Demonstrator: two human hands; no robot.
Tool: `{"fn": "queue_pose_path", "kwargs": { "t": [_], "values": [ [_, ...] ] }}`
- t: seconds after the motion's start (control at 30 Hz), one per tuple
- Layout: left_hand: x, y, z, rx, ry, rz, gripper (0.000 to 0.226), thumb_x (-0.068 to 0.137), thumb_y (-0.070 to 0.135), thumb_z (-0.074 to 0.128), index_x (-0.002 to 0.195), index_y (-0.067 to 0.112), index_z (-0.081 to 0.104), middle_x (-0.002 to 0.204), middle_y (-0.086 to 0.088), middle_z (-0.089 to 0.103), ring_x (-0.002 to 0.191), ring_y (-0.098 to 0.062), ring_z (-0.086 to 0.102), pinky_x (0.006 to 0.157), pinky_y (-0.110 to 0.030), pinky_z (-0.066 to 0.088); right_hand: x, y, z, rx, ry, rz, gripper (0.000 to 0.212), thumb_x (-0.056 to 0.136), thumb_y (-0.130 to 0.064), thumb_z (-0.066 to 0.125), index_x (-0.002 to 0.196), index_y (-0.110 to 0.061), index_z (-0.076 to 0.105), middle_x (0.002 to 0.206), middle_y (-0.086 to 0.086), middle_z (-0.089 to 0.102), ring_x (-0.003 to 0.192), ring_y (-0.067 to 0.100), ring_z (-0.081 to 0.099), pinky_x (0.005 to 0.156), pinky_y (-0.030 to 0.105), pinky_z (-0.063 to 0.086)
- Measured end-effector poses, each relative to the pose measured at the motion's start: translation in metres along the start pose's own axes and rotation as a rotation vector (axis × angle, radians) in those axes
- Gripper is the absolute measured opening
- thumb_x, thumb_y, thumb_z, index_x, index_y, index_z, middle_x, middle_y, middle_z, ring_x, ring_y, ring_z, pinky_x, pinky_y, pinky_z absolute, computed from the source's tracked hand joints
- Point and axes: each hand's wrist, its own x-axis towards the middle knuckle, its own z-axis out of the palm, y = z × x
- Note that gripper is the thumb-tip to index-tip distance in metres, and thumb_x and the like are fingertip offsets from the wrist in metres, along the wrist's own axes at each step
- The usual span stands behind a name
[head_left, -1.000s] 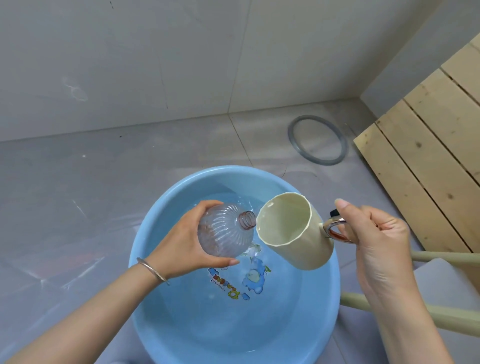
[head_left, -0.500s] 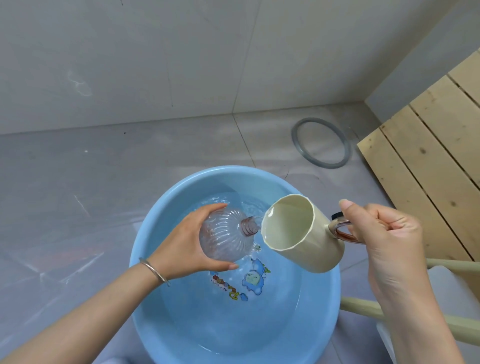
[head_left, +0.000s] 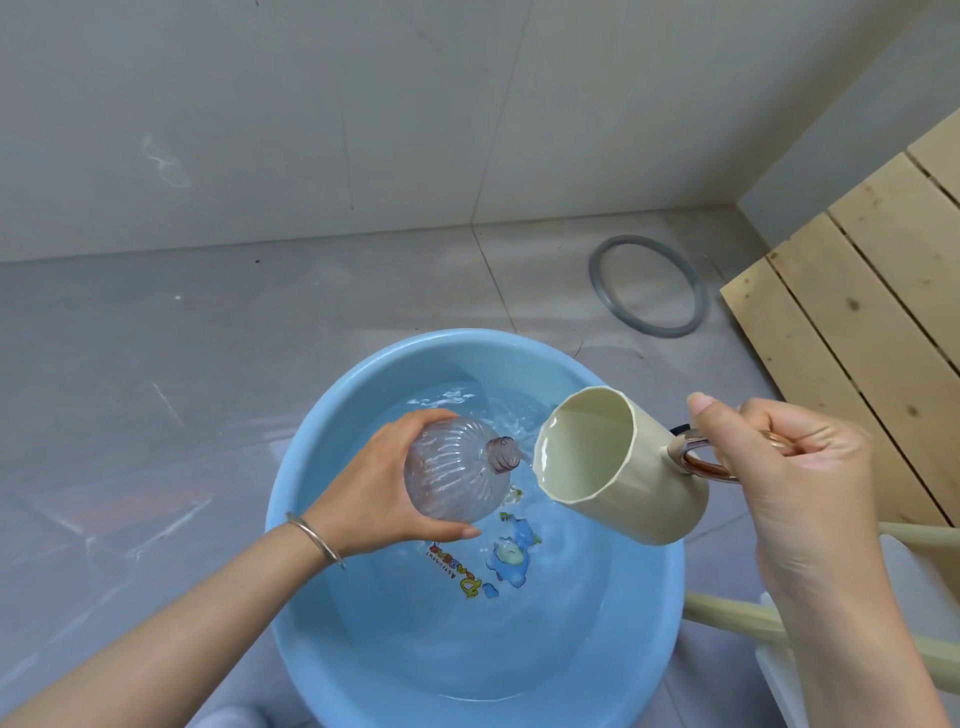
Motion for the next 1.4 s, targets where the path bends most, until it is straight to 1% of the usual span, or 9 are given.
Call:
{"fn": "queue_pose_path", "kwargs": {
  "t": [0.17,0.3,0.5,0.67,0.87,0.93,1.07,1.2,1.4],
  "values": [
    [-0.001,-0.001,0.000,-0.004,-0.003,-0.003,0.099,0.047,0.058,0.087,0.132,0.038,0.040,0.129,0.025,0.047,0.123,0.000,0.045,0.105,-0.023,0.038,0.001,-0.001,0.000,-0.015,-0.014,-0.013,0.059,0.079,-0.003,0.070,0.039,-0.016,0.029,0.037,-0.013,0.021,0.038,0.005,0.027,0.052,0.025,0.024],
    [-0.002,0.000,0.000,-0.004,-0.001,-0.002,0.099,0.046,0.059,0.087,0.131,0.039,0.040,0.128,0.026,0.047,0.122,0.001,0.045,0.105,-0.023,0.038,0.001,-0.003,0.002,-0.054,-0.017,-0.042,0.053,0.070,-0.020,0.071,0.045,-0.009,0.026,0.041,-0.010,0.019,0.046,0.009,0.021,0.049,0.025,0.021],
    [-0.001,0.001,0.000,0.006,-0.007,0.001,0.099,0.047,0.059,0.087,0.131,0.038,0.040,0.129,0.026,0.046,0.122,0.002,0.044,0.104,-0.019,0.036,0.000,-0.008,0.003,-0.115,-0.022,-0.054,0.048,0.068,-0.028,0.069,0.043,-0.011,0.032,0.051,0.018,0.024,0.051,0.032,0.037,0.059,0.028,0.026],
    [-0.002,0.002,0.001,0.022,-0.011,-0.003,0.100,0.047,0.059,0.086,0.132,0.038,0.039,0.128,0.028,0.045,0.121,0.004,0.043,0.102,-0.013,0.034,-0.003,-0.015,0.006,-0.154,-0.043,-0.099,0.048,0.069,-0.025,0.067,0.040,-0.018,0.030,0.043,-0.007,0.017,0.047,0.012,0.024,0.049,0.027,0.018],
    [-0.003,0.002,0.002,0.035,-0.021,-0.003,0.100,0.047,0.060,0.086,0.133,0.038,0.039,0.129,0.027,0.045,0.121,0.005,0.042,0.103,-0.016,0.035,-0.004,-0.018,0.009,-0.229,-0.071,-0.146,0.051,0.069,-0.026,0.067,0.051,0.010,0.036,0.054,0.029,0.032,0.052,0.019,0.026,0.050,0.028,0.017],
    [-0.003,0.002,0.002,0.041,-0.021,-0.007,0.100,0.047,0.060,0.086,0.133,0.039,0.038,0.128,0.028,0.044,0.120,0.006,0.042,0.103,-0.015,0.034,-0.006,-0.020,0.010,-0.242,-0.079,-0.168,0.050,0.069,-0.025,0.067,0.050,0.012,0.038,0.050,0.017,0.024,0.050,0.012,0.021,0.047,0.025,0.016],
    [-0.003,0.001,0.002,0.042,-0.025,-0.013,0.100,0.047,0.061,0.086,0.132,0.039,0.038,0.127,0.028,0.045,0.119,0.005,0.042,0.101,-0.013,0.034,-0.008,-0.023,0.013,-0.257,-0.081,-0.242,0.048,0.070,-0.021,0.067,0.045,-0.011,0.027,0.048,-0.004,0.018,0.047,0.009,0.019,0.045,0.017,0.014],
    [-0.004,0.000,0.002,0.044,-0.027,-0.021,0.102,0.047,0.060,0.086,0.134,0.037,0.038,0.129,0.027,0.044,0.119,0.007,0.041,0.097,-0.004,0.028,-0.008,-0.021,0.016,-0.296,-0.109,-0.324,0.050,0.072,-0.019,0.067,0.047,-0.013,0.025,0.050,-0.003,0.021,0.047,0.009,0.020,0.045,0.014,0.016],
    [-0.004,-0.002,0.003,0.045,-0.025,-0.020,0.102,0.046,0.064,0.084,0.133,0.037,0.039,0.129,0.026,0.045,0.121,0.003,0.042,0.103,-0.017,0.035,-0.008,-0.018,0.017,-0.306,-0.146,-0.443,0.051,0.074,-0.025,0.066,0.050,-0.013,0.023,0.057,0.003,0.025,0.050,0.009,0.020,0.048,0.012,0.017]
  ]
}}
